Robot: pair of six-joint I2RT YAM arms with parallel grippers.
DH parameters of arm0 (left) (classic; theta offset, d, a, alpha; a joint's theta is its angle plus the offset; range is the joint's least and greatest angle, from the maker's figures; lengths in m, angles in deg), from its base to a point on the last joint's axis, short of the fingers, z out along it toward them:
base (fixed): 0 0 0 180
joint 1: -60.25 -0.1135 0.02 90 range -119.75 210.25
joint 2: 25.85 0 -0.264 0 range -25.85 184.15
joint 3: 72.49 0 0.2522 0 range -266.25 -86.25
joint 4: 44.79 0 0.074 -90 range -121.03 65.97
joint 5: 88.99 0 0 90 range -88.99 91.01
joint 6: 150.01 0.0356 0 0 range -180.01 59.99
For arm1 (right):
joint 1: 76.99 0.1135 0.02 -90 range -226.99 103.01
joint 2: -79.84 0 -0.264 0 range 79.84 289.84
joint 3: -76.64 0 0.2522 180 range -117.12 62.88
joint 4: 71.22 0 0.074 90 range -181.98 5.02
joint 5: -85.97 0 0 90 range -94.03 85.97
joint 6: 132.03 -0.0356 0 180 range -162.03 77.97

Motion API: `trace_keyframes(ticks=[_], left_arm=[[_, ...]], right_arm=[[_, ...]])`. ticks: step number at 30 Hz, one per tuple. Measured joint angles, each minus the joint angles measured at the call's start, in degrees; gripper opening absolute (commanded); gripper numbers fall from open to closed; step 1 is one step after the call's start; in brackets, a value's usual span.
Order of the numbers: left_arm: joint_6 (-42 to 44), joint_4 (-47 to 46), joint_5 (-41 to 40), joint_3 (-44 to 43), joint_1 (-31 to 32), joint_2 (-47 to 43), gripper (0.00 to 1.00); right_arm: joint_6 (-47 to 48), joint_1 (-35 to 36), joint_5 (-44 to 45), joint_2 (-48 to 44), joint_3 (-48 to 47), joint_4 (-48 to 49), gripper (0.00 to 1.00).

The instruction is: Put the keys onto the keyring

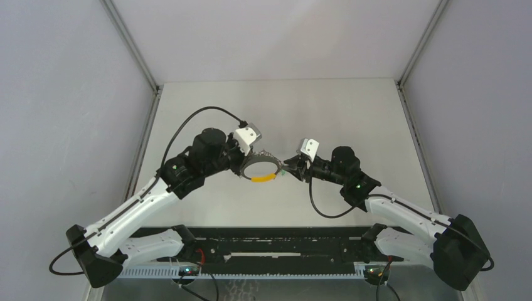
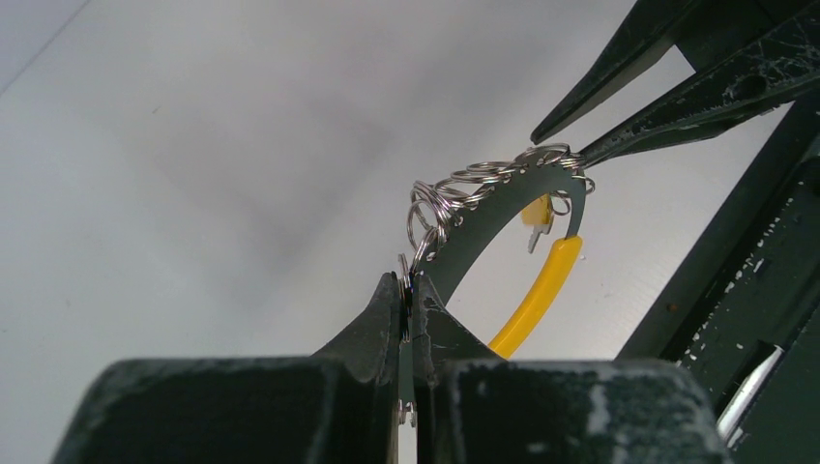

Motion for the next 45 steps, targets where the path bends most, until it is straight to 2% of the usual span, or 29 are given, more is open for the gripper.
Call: trace_keyframes(ticks=[8, 15, 19, 37, 45], left_arm=[[-2.7, -0.1, 3.0, 0.7, 0.0, 0.1, 0.00], [-9.9, -8.5, 10.0, 10.0, -2.3, 0.0, 0.00], [-12.0, -9.9, 12.4, 11.8, -2.8, 0.1, 0.00], [-8.2, -5.8, 14.6, 11.7, -3.0, 0.1, 0.00], [-6.4, -4.5, 13.9, 11.6, -3.0, 0.0, 0.00]], right_arm=[[0.0, -0.4, 0.4, -0.7, 0.0, -1.8, 0.26], [0.1, -1.7, 0.4, -2.9, 0.0, -7.0, 0.26], [0.5, -1.7, -0.2, -3.3, 0.0, -9.0, 0.26], [2.3, -1.7, -3.6, -7.4, 1.0, -5.1, 0.22], [3.3, -2.0, -4.1, -8.8, 1.0, -8.1, 0.24]])
